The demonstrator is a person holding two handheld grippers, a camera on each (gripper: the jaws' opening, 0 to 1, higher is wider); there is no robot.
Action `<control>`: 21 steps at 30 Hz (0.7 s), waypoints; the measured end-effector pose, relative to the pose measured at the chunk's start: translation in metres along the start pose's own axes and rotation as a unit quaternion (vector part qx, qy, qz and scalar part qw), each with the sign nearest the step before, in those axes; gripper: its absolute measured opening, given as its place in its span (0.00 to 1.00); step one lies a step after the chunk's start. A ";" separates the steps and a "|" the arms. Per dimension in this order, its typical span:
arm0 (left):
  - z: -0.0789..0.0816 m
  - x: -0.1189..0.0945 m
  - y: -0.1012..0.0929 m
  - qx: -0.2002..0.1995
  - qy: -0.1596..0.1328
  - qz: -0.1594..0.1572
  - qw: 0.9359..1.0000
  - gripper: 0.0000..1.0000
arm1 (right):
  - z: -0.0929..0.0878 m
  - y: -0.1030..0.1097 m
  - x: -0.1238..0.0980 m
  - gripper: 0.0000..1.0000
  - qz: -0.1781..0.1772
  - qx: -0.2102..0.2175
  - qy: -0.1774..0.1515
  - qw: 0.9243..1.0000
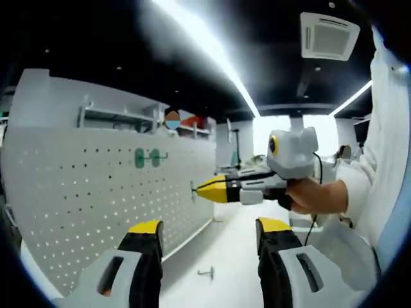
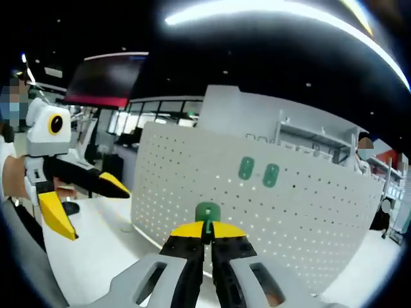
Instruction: Insert the hook assembly into the mounting plate slot until the hook locks in place.
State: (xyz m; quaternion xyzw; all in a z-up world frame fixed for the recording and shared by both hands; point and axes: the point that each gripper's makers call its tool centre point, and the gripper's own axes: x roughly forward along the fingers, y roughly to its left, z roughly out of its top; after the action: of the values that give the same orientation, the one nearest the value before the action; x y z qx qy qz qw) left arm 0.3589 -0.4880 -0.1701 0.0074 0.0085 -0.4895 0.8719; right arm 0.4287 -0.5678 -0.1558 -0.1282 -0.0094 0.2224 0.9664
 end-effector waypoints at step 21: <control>-0.014 -0.009 -0.002 -0.012 0.008 0.016 1.000 0.68 | 0.023 -0.093 0.011 0.00 -0.101 0.024 -0.030 0.994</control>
State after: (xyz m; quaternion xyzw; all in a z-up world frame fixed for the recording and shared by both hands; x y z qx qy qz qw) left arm 0.3528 -0.4813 -0.1844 0.0013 0.0207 -0.4755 0.8795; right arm 0.4765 -0.6383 -0.1103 -0.0962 -0.0462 0.1273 0.9861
